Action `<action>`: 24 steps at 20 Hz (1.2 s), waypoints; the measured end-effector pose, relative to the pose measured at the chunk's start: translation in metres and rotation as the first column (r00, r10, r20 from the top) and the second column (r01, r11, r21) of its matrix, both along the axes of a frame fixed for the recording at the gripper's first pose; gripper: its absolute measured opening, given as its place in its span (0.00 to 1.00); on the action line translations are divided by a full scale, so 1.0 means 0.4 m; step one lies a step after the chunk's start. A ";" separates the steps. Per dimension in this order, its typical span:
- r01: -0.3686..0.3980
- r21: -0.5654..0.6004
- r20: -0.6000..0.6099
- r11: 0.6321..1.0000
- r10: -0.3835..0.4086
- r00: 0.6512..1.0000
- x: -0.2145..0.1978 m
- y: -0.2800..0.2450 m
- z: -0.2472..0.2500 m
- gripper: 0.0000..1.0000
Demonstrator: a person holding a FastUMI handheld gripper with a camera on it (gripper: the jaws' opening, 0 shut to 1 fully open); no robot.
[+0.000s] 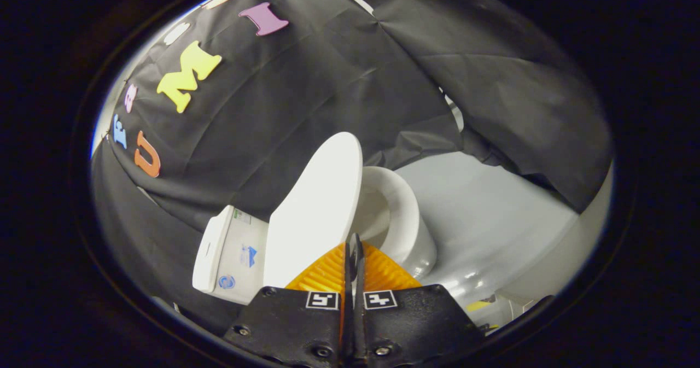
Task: Open the toilet lid.
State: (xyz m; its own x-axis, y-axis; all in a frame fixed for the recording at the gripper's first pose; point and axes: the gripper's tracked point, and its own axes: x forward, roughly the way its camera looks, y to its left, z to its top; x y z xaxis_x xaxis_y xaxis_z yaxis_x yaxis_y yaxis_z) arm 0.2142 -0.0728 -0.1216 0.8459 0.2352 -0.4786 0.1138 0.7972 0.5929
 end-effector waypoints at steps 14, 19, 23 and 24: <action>0.005 -0.174 0.109 0.985 0.014 0.994 -0.038 0.136 0.203 0.04; 0.012 -0.223 0.138 0.975 0.019 0.990 -0.040 0.186 0.264 0.04; 0.012 -0.209 0.153 0.978 0.020 0.988 -0.047 0.214 0.291 0.04; 0.013 -0.212 0.155 0.977 0.020 0.988 -0.047 0.218 0.294 0.04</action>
State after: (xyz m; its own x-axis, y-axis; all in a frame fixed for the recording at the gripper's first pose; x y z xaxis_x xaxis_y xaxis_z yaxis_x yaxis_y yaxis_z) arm 0.1952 0.0146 -0.0039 0.9133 0.1454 -0.3804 0.0307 0.9068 0.4204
